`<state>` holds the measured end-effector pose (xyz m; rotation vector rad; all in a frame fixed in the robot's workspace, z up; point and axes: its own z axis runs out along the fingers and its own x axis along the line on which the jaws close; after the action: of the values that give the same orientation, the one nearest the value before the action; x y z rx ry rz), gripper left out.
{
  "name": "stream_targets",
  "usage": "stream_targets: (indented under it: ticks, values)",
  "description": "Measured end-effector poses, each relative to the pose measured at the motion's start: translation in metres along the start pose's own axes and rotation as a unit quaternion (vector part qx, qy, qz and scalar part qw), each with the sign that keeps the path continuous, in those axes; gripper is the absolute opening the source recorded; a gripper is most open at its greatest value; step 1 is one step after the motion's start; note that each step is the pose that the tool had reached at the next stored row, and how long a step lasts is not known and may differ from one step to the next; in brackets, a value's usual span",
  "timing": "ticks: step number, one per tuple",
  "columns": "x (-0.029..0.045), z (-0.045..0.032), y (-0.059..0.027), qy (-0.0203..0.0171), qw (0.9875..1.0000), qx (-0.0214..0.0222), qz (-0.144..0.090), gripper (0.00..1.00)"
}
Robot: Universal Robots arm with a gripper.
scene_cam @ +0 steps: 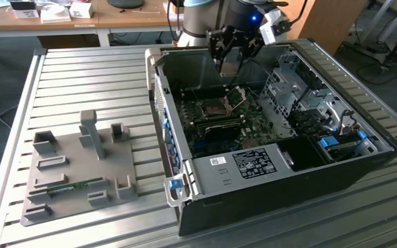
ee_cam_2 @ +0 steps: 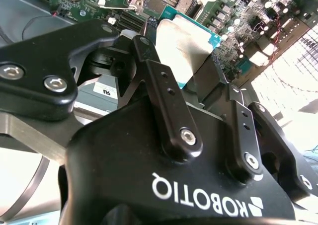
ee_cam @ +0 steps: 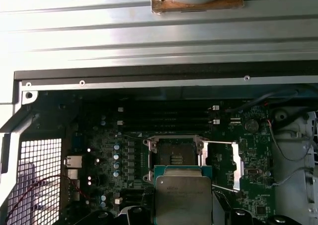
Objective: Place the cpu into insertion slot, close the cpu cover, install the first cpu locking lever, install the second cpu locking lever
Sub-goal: 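Place the cpu into insertion slot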
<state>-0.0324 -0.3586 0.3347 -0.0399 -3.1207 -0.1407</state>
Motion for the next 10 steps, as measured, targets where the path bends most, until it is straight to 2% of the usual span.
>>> stream_targets:
  ticks: [6,10]
  values:
    - [0.0003,0.0036,0.0009,0.0000,1.0000,0.0000,0.000,0.54]
    - [0.0002,0.0100,0.0005,0.0000,1.0000,0.0000,0.000,0.54]
